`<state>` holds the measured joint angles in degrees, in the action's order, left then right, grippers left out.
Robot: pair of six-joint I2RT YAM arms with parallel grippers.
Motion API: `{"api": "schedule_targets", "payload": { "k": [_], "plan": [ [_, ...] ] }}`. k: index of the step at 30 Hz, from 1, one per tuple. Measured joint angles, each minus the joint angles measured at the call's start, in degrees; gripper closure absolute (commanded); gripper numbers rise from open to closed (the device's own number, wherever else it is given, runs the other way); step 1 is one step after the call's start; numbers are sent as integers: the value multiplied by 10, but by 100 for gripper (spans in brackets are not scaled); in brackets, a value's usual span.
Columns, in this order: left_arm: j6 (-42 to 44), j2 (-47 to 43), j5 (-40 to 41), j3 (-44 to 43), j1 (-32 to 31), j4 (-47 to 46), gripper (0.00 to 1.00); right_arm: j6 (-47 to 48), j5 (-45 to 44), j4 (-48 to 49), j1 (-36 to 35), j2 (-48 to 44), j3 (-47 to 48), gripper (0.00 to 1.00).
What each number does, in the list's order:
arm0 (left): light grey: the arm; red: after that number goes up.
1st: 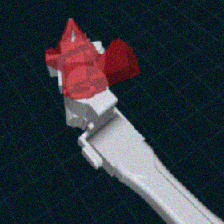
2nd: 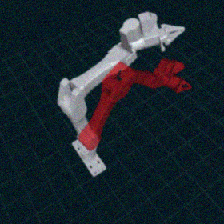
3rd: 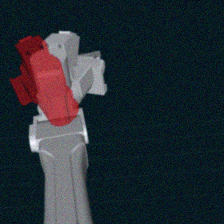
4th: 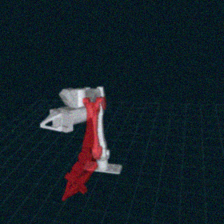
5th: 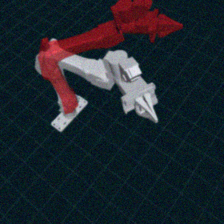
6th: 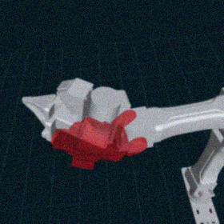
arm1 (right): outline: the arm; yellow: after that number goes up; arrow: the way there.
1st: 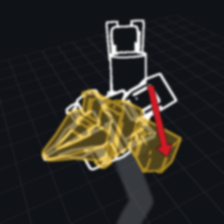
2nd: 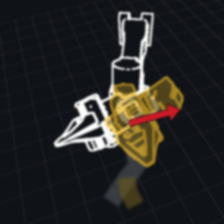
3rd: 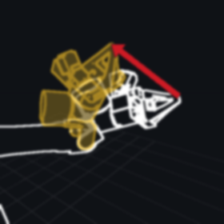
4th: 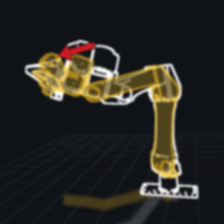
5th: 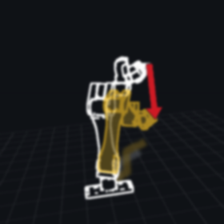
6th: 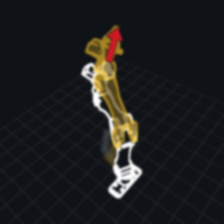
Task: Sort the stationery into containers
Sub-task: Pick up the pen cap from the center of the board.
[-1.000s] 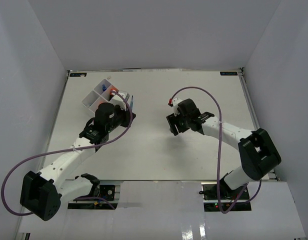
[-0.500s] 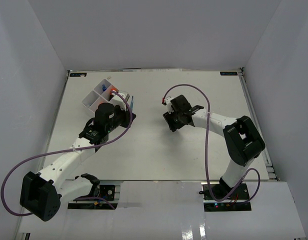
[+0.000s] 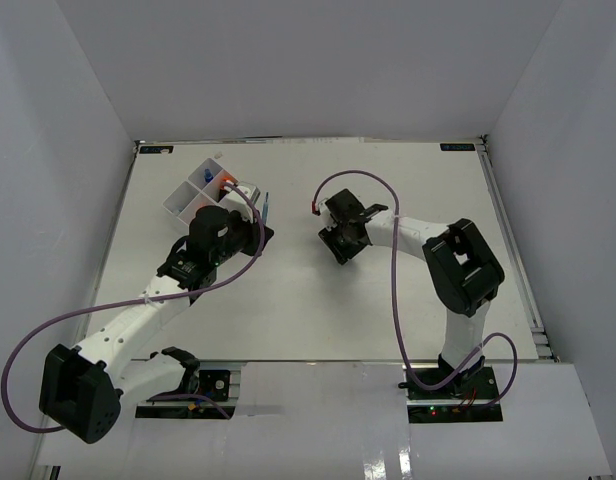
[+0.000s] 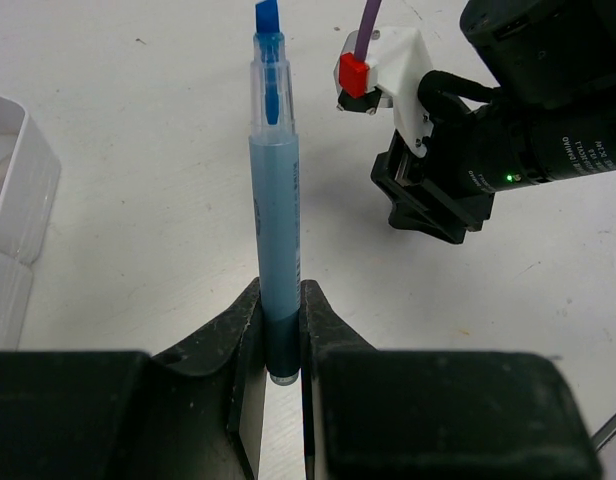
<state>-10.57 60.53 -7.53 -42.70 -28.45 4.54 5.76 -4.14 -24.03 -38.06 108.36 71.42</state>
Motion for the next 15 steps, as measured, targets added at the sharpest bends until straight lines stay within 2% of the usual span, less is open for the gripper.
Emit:
{"api": "schedule_targets", "payload": {
  "k": [4,7,8,15],
  "plan": [
    [0,-2,-2,0,0,0,100,6,-2,-14,-4,10,16,59],
    [0,-4,-4,0,0,0,100,8,-2,-18,-5,12,19,70],
    [0,-5,-4,0,0,0,100,8,-3,-19,-6,12,19,79],
    [1,-10,-8,0,0,0,100,9,-3,-25,-7,12,20,92]
  ]
}}
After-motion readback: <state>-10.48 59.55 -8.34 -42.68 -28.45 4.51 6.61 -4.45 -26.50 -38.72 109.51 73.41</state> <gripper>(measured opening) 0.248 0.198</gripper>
